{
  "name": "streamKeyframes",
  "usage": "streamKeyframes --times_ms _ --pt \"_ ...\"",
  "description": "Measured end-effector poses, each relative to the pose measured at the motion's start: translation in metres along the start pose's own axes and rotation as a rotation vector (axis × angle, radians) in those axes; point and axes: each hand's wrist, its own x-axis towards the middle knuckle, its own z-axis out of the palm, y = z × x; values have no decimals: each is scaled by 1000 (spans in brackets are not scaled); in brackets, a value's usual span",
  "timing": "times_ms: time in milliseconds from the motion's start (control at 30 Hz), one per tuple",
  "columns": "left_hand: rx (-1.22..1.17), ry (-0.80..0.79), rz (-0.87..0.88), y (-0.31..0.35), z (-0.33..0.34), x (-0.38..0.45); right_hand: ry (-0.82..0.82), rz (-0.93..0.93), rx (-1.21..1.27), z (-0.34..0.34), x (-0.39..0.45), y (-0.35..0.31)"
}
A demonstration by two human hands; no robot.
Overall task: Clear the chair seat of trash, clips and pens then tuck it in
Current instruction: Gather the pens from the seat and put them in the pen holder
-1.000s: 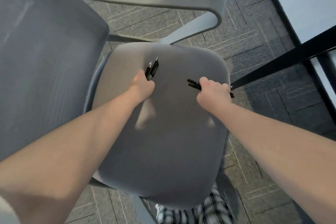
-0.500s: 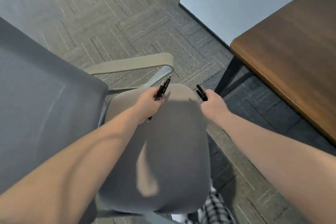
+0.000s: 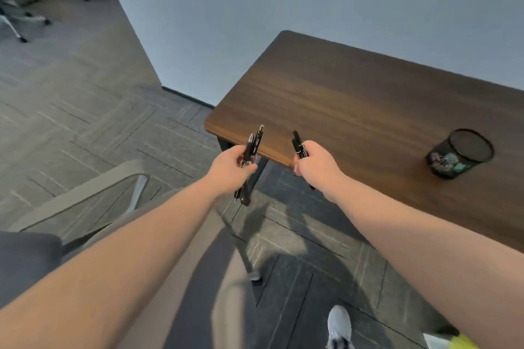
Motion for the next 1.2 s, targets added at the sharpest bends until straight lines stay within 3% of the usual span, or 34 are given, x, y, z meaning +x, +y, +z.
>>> streamKeyframes --times_ms 367,567,867,1200 --pt "-224 -121 134 188 157 40 272 110 436 -211 10 85" --pt "-292 -146 230 261 244 62 365 144 600 -289 23 141" --pt "-285 -165 265 306 323 86 393 203 725 -334 48 194" --pt "-187 -200 208 301 354 99 359 236 754 -333 72 212"
